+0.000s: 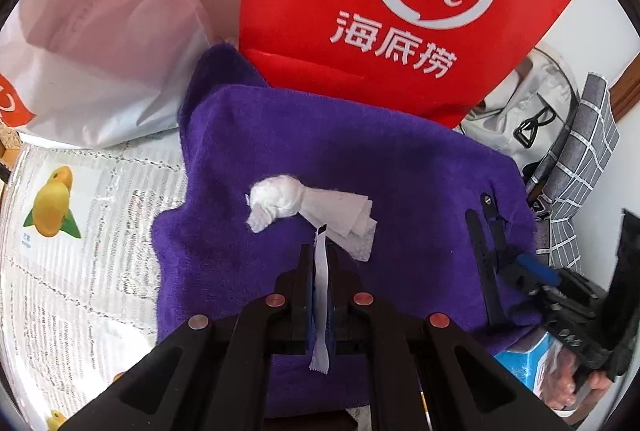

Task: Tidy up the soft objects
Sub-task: 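Open the left tool to drop the orange-slice packet while the right tool releases the strap, then grasp the green snack packet with the right tool while the left tool reaches the yellow pouch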

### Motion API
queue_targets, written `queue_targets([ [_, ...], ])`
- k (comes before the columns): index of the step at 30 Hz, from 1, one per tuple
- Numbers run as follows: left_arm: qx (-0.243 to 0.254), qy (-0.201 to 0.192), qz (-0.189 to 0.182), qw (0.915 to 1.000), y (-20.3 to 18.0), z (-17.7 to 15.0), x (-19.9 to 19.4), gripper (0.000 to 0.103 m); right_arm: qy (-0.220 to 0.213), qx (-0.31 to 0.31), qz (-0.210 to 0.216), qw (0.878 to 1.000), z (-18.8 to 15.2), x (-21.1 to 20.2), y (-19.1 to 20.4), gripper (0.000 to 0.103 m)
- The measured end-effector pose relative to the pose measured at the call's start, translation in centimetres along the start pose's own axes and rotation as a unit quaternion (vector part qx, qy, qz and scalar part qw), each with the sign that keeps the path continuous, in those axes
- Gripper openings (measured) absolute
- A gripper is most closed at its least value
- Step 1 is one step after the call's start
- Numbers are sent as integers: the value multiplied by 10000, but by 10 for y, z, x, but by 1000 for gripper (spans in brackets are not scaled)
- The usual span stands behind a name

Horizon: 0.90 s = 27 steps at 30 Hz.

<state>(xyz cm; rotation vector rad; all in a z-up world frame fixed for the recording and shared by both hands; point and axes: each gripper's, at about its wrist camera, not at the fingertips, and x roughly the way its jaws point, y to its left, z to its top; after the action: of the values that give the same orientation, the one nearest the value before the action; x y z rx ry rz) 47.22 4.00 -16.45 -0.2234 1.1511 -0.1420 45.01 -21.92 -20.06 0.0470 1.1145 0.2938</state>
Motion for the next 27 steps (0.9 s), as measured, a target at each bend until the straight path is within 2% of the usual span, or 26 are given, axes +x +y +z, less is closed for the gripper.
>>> queue_targets([
  [6,-50,222,106,9997,0,-1,11,6,-372,63,91,9992,2,-30,-7,45],
  [8,-21,214,133,9997,-1,-2,9,13,-439,-13,58,9990,2,-35,-7,45],
  [10,49,140,251,9996,-4,-2,4,38,-491,-24,13,9988,2,-40,-8,45],
  [11,87,93,315,9994,-5,-2,0,44,-508,-28,12,9987,2,-41,-7,45],
  [12,146,15,401,9991,-7,-2,-4,54,-518,-39,14,9986,2,-43,-7,45],
  [13,204,-61,445,9988,-7,-2,-10,56,-537,-48,11,9985,1,-46,-6,45],
  [17,295,-227,455,9983,-10,-2,-28,57,-655,-202,-10,9976,-1,-57,3,45],
  [21,426,-581,737,9947,-15,-10,-53,57,-829,-200,95,9963,-9,-74,9,45],
  [23,461,-745,718,9936,-16,-15,-66,57,-959,-171,122,9952,-19,-85,15,45],
  [27,477,-912,566,9931,-15,-36,-90,57,-1216,-122,-94,9925,-47,-108,28,46],
])
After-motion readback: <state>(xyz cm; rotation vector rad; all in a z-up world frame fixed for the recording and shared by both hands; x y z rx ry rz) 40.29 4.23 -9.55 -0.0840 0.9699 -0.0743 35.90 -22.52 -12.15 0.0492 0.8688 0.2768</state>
